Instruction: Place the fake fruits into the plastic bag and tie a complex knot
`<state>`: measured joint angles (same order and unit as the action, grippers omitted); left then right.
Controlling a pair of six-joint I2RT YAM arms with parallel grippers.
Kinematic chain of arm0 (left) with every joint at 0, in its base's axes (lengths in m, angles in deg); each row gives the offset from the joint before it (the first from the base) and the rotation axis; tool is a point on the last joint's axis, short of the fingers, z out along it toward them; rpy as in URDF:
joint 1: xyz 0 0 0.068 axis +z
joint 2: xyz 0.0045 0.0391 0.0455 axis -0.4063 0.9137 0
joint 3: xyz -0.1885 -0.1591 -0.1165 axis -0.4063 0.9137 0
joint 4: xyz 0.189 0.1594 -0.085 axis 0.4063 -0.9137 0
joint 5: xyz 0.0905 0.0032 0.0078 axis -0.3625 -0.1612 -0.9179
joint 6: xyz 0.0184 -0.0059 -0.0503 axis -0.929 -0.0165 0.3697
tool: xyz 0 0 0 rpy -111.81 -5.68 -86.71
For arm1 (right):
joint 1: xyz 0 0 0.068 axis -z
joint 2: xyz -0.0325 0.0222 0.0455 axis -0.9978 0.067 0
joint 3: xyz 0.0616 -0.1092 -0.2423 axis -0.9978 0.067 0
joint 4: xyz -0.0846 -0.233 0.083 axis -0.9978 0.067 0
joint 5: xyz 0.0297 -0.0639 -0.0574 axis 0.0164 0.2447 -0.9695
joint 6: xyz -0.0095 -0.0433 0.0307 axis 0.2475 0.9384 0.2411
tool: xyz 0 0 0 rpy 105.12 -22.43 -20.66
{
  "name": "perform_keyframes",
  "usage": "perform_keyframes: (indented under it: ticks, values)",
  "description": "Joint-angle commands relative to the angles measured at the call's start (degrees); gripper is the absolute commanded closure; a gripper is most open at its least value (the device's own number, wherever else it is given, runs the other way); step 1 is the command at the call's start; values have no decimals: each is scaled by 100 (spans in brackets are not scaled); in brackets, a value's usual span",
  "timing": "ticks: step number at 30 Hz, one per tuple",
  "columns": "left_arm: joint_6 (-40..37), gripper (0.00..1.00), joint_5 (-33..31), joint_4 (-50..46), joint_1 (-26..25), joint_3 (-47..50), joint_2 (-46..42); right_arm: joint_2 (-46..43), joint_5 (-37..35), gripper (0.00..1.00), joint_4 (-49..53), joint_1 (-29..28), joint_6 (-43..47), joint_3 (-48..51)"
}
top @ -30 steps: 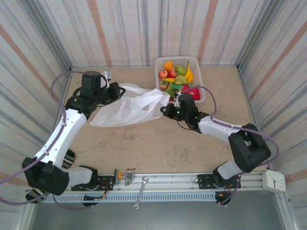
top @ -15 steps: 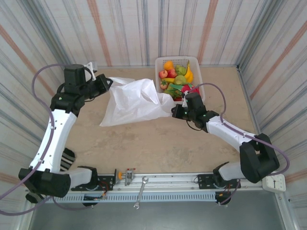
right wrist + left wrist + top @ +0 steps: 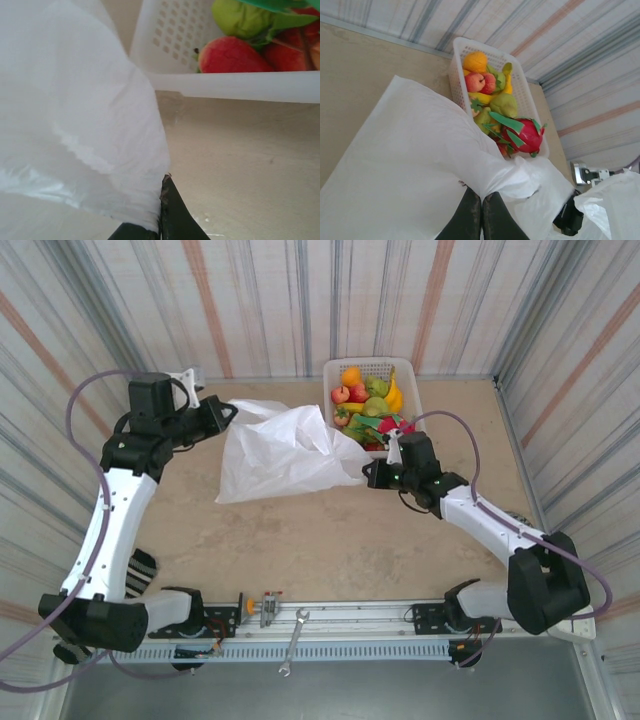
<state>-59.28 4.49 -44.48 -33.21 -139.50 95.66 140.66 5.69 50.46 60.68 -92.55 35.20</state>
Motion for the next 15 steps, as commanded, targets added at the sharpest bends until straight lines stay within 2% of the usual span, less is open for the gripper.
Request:
perform_keyframes:
  ticks: [1, 7, 9, 12, 15]
  values:
    - [-126, 100, 325, 111, -319, 42, 15, -267, 516, 78, -548, -70, 574, 99]
    - [550, 100, 659, 485, -521, 169, 113, -456, -181, 27, -1017, -483, 1930, 286]
    - [607, 100, 769, 599, -593, 155, 159, -404, -513, 13, -1185, -636, 2380, 279]
    - [524, 100, 775, 558, -675, 72, 240, -325, -834, 1, -1243, -663, 2608, 55]
    - [379, 100, 636, 394, -676, 6, 253, -347, -1072, 1, -1051, -603, 2782, -178]
